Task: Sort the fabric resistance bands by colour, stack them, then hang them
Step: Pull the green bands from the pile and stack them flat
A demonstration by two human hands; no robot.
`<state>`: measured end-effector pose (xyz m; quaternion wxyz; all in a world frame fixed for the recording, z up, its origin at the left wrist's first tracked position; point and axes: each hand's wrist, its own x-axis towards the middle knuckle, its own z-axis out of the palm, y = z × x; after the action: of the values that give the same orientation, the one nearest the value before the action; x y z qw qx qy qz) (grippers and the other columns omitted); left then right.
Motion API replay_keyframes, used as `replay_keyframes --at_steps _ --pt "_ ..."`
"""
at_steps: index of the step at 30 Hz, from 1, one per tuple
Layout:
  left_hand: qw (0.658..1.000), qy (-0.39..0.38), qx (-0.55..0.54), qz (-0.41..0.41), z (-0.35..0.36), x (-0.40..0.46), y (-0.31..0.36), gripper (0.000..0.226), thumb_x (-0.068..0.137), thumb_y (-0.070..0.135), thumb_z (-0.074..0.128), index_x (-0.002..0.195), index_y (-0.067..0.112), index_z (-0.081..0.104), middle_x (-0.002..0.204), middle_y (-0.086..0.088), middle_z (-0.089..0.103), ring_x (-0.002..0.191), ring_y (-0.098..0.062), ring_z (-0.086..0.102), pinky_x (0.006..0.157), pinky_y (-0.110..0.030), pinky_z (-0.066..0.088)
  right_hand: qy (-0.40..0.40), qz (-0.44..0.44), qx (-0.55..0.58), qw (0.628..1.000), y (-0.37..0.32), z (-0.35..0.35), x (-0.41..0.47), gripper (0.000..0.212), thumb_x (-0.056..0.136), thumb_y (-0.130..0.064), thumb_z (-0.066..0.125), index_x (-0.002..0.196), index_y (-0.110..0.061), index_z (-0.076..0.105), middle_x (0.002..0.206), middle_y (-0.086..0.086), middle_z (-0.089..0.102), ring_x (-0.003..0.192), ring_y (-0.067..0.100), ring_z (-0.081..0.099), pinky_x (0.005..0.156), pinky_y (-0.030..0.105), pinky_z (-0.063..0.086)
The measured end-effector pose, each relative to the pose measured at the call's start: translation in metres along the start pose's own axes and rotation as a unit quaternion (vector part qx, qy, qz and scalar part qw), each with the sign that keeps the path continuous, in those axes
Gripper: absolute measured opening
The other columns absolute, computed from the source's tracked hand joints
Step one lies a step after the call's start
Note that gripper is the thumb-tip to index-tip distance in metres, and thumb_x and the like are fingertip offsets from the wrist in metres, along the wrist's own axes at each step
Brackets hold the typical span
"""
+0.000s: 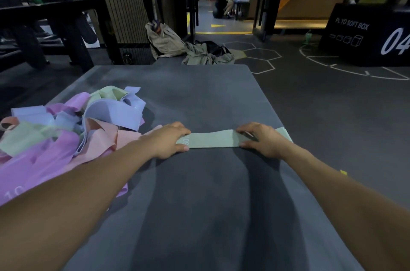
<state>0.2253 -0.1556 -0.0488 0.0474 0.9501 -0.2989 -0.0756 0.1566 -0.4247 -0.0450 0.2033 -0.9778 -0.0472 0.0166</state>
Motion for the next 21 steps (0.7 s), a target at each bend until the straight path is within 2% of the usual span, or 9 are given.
replay_keyframes --at_steps 6,9,12,14,18,21 --pt "1.0 0.025 0.003 -0.015 0.002 -0.003 0.003 0.054 0.091 0.045 0.052 0.139 0.029 0.036 0.144 0.009 0.036 0.127 -0.014 0.042 0.106 -0.035 0.031 0.016 0.012 0.005 1.0 -0.011 0.0 -0.004 0.048 0.088 -0.024 0.064 0.134 -0.019 0.05 0.14 0.0 0.048 0.128 0.021 0.044 0.104 0.024 0.03" --pt "0.997 0.063 -0.036 -0.021 -0.006 -0.012 0.01 0.053 0.091 0.039 0.054 0.14 0.026 0.037 0.146 0.008 0.034 0.127 -0.015 0.043 0.105 -0.035 0.034 0.032 0.004 0.012 0.999 -0.028 -0.004 -0.003 0.048 0.088 -0.021 0.064 0.133 -0.017 0.051 0.14 0.002 0.047 0.129 0.022 0.043 0.103 0.023 0.029" --pt "0.992 0.105 -0.074 -0.012 -0.024 -0.03 0.017 0.045 0.091 0.028 0.056 0.135 0.023 0.044 0.14 0.006 0.039 0.115 -0.017 0.051 0.095 -0.028 0.037 0.032 -0.004 0.01 0.999 -0.056 -0.007 -0.006 0.047 0.09 -0.022 0.061 0.135 -0.017 0.049 0.139 0.004 0.045 0.129 0.023 0.041 0.104 0.026 0.03" --pt "0.988 0.139 -0.07 -0.017 -0.036 -0.046 0.016 0.041 0.091 0.026 0.056 0.131 0.023 0.048 0.136 0.005 0.044 0.109 -0.018 0.054 0.093 -0.03 0.039 0.047 -0.013 0.01 0.999 -0.076 -0.008 -0.009 0.046 0.089 -0.023 0.062 0.134 -0.016 0.05 0.135 0.006 0.047 0.127 0.023 0.045 0.103 0.028 0.033" --pt "0.981 0.178 -0.059 -0.04 -0.053 -0.086 0.004 0.039 0.09 0.026 0.055 0.128 0.02 0.051 0.133 0.0 0.048 0.119 -0.02 0.049 0.097 -0.035 0.041 0.066 -0.024 0.044 0.997 -0.128 -0.007 -0.018 0.044 0.088 -0.024 0.064 0.129 -0.014 0.054 0.123 0.006 0.053 0.117 0.02 0.051 0.094 0.025 0.037" --pt "0.977 0.19 -0.061 -0.073 -0.061 -0.127 -0.01 0.041 0.088 0.022 0.056 0.128 0.017 0.051 0.131 -0.004 0.048 0.12 -0.023 0.047 0.097 -0.037 0.04 0.06 -0.039 0.054 0.996 -0.17 -0.002 -0.028 0.042 0.088 -0.023 0.064 0.127 -0.012 0.055 0.123 0.009 0.055 0.114 0.022 0.053 0.092 0.024 0.037"
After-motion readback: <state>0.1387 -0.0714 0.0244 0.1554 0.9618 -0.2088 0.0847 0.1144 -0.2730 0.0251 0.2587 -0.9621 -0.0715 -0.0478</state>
